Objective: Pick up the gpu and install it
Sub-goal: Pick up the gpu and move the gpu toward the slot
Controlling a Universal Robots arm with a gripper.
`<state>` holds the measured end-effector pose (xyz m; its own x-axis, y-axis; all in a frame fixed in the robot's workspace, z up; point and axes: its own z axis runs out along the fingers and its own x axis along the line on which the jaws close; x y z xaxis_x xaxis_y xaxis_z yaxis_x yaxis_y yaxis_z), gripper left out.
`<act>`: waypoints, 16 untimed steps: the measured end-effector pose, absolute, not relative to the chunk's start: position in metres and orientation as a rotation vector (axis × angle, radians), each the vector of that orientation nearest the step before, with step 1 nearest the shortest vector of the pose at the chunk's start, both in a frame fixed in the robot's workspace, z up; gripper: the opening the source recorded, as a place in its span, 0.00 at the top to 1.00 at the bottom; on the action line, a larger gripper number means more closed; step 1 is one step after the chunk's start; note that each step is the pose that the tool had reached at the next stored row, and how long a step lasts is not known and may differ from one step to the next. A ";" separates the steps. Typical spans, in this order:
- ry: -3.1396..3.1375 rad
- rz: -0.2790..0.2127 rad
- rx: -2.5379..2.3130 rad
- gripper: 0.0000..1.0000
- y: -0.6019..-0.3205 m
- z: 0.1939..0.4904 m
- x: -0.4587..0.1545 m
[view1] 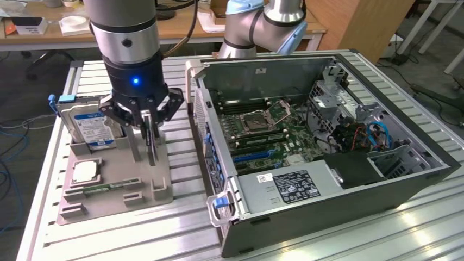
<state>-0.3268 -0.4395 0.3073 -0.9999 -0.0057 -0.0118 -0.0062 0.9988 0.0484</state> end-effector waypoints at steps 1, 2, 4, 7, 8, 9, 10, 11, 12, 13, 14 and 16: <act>3.129 0.076 -0.009 0.73 -0.440 0.308 -0.327; 3.129 0.076 -0.009 0.73 -0.440 0.309 -0.327; 3.129 0.076 -0.009 0.73 -0.440 0.310 -0.327; 3.129 0.076 -0.009 0.73 -0.440 0.312 -0.327; 3.129 0.076 -0.009 0.73 -0.440 0.312 -0.327; 3.129 0.076 -0.009 0.73 -0.440 0.313 -0.327; 3.129 0.076 -0.009 0.73 -0.440 0.314 -0.327; 3.129 0.076 -0.009 0.73 -0.440 0.314 -0.327; 3.129 0.076 -0.009 0.73 -0.440 0.315 -0.327; 3.129 0.076 -0.009 0.73 -0.440 0.315 -0.327; 3.129 0.076 -0.009 0.73 -0.440 0.316 -0.327; 3.129 0.076 -0.009 0.73 -0.440 0.317 -0.327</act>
<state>-0.3268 -0.4395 0.3169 -0.9999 -0.0056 -0.0118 -0.0062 0.9988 0.0484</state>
